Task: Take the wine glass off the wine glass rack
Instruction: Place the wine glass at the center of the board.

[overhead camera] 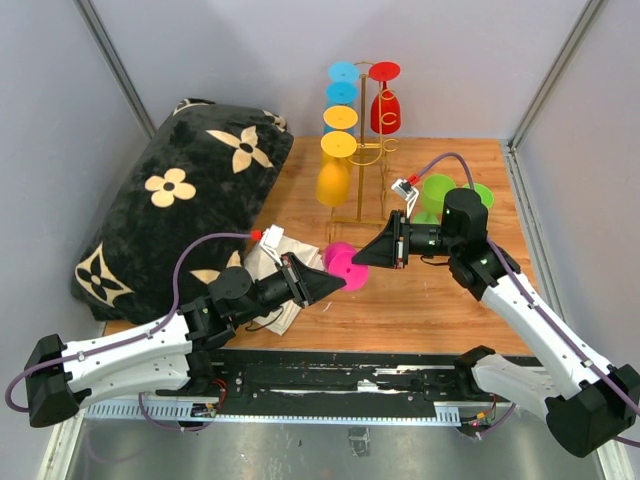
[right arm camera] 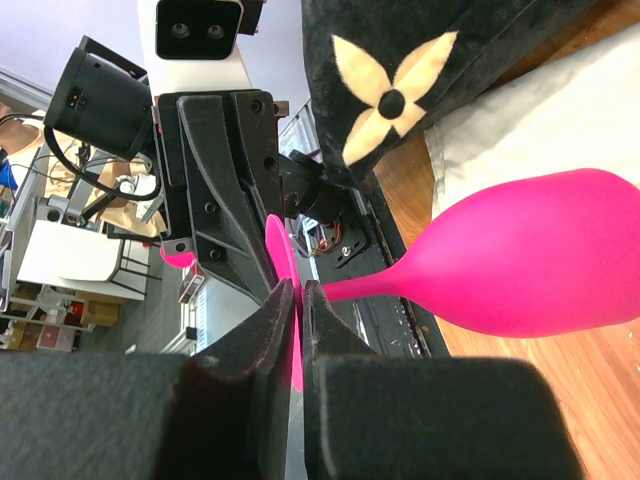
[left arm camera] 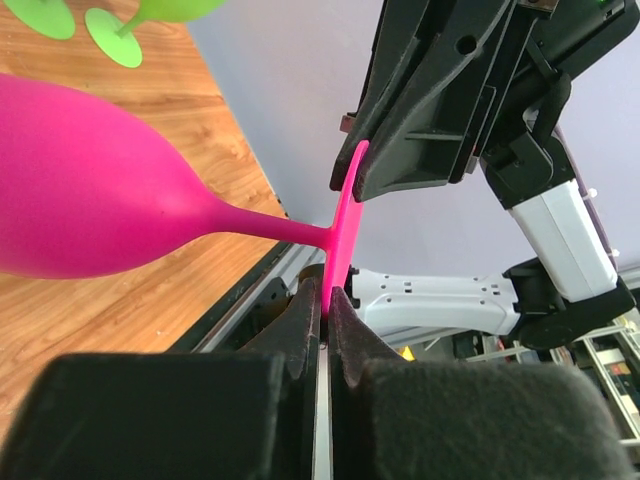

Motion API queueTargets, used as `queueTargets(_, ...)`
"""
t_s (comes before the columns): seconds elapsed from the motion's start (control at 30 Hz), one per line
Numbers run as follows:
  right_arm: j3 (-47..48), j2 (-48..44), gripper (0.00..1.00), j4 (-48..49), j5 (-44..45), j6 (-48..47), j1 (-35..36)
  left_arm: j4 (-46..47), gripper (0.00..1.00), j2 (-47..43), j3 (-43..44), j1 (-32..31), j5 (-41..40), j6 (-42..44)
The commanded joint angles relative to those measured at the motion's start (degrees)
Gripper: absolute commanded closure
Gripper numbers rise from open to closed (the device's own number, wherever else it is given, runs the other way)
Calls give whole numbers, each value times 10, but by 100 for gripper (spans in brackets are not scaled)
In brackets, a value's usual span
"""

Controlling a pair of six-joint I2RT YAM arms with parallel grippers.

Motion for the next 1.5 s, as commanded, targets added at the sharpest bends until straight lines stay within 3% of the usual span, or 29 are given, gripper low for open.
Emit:
queueTargets(0.0,19,-6,92,-3,2,-9,17,6,99,-1,13,0,1,11)
queueTargets(0.2,24,-5,87,-27,10,-28,30,6,99,-4,13,-1,1,15)
queueTargets(0.33,28,-4,95,-37,14,-36,38,6,100,-4,13,-1,3,15)
queueTargets(0.57,25,-14,99,-20,32,-40,43,17,77,0,12,-1,15,14)
queueTargets(0.7,20,-22,99,-4,34,-38,44,29,74,9,11,-1,28,12)
queueTargets(1.23,10,-23,99,15,27,-34,48,69,78,34,13,-1,56,4)
queueTargets(1.37,13,-22,97,13,23,-39,49,70,88,34,12,0,55,5)
queueTargets(1.47,42,-23,85,-54,41,-100,49,51,96,33,13,-1,47,11)
